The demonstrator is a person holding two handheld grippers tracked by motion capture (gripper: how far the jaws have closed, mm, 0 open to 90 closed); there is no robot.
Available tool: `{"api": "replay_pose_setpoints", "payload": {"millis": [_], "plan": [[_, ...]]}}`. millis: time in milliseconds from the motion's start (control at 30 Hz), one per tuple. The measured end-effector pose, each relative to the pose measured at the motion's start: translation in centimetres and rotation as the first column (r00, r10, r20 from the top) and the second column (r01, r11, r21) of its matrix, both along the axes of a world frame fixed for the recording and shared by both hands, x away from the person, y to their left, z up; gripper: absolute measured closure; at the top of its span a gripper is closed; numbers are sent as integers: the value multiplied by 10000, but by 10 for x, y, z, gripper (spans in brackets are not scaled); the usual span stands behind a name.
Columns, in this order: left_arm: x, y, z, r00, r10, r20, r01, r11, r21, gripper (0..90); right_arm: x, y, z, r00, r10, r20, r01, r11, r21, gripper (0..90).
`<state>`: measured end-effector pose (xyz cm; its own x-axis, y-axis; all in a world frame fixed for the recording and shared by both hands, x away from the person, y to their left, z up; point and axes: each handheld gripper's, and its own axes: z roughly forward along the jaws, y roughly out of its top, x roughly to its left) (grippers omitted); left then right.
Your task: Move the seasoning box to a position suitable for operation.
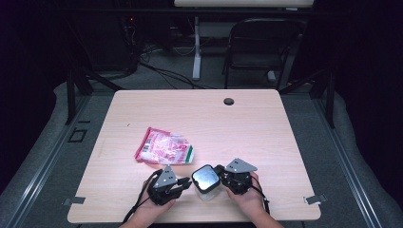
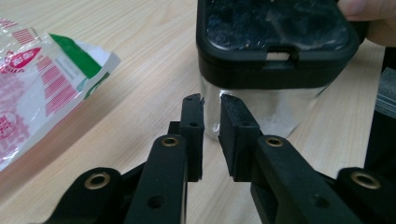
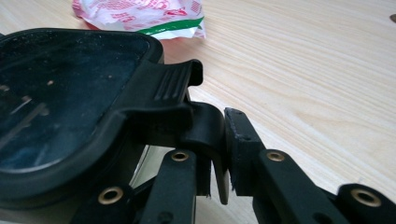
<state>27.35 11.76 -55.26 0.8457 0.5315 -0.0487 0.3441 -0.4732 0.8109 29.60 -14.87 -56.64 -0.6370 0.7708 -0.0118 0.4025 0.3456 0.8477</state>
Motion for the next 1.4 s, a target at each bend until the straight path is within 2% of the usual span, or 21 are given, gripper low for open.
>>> {"api": "replay_pose_setpoints", "payload": {"millis": [133, 300, 400, 433, 567, 800, 867, 900, 1000, 1133, 1167, 1200, 1267, 1300, 1400], "plan": [[-2, -2, 0, 9998, -89, 165, 87, 9999, 143, 807, 1, -3, -1, 9996, 91, -260, -85, 9996, 255, 787], [-1, -2, 1, 9996, -177, 226, 174, 9997, 158, 790, 1, -7, -2, 9985, 241, -490, -229, 9994, 245, 702], [-1, -2, 2, 9992, -254, 311, 248, 9996, 168, 772, -2, -9, -2, 9982, 424, -422, -420, 9991, 89, 668], [0, -2, 2, 9990, -287, 351, 280, 9994, 203, 766, -3, -10, -1, 9978, 496, -444, -501, 9987, -117, 656], [3, -1, 4, 9993, -346, 143, 344, 9993, 134, 737, -7, -14, 0, 9972, 660, -349, -673, 9970, -370, 619], [5, 0, 8, 9996, -296, 33, 296, 9995, 84, 691, -14, -22, 1, 9949, 801, -613, -840, 9944, -637, 572], [5, 1, 9, 9995, -302, 69, 301, 9995, 112, 689, -16, -22, 2, 9953, 803, -536, -845, 9931, -818, 573], [5, 2, 11, 9995, -306, 105, 306, 9995, 3, 689, -21, -23, 4, 9956, 825, -442, -874, 9887, -1221, 570], [6, 4, 13, 9994, -319, 153, 320, 9995, -53, 689, -25, -24, 6, 9957, 800, -459, -859, 9853, -1477, 561], [8, 3, 13, 9994, -332, 71, 332, 9994, -110, 690, -21, -23, 5, 9964, 552, -648, -623, 9917, -1127, 567], [8, 2, 12, 9993, -378, 81, 379, 9992, -118, 690, -19, -23, 5, 9964, 441, -723, -496, 9958, -766, 573], [7, 0, 11, 9990, -443, 63, 444, 9990, -29, 689, -14, -21, 5, 9979, 185, -614, -234, 9964, -813, 574], [6, -2, 10, 9988, -488, 50, 488, 9988, 18, 685, -9, -20, 4, 9986, 114, -518, -154, 9969, -766, 566], [6, -2, 10, 9988, -488, 50, 488, 9988, 18, 683, -7, -20, 4, 9980, 168, -601, -204, 9980, -594, 552], [4, -3, 9, 9983, -568, 145, 566, 9983, 114, 677, -4, -21, 1, 9963, 165, -846, -220, 9977, -641, 535]]}}
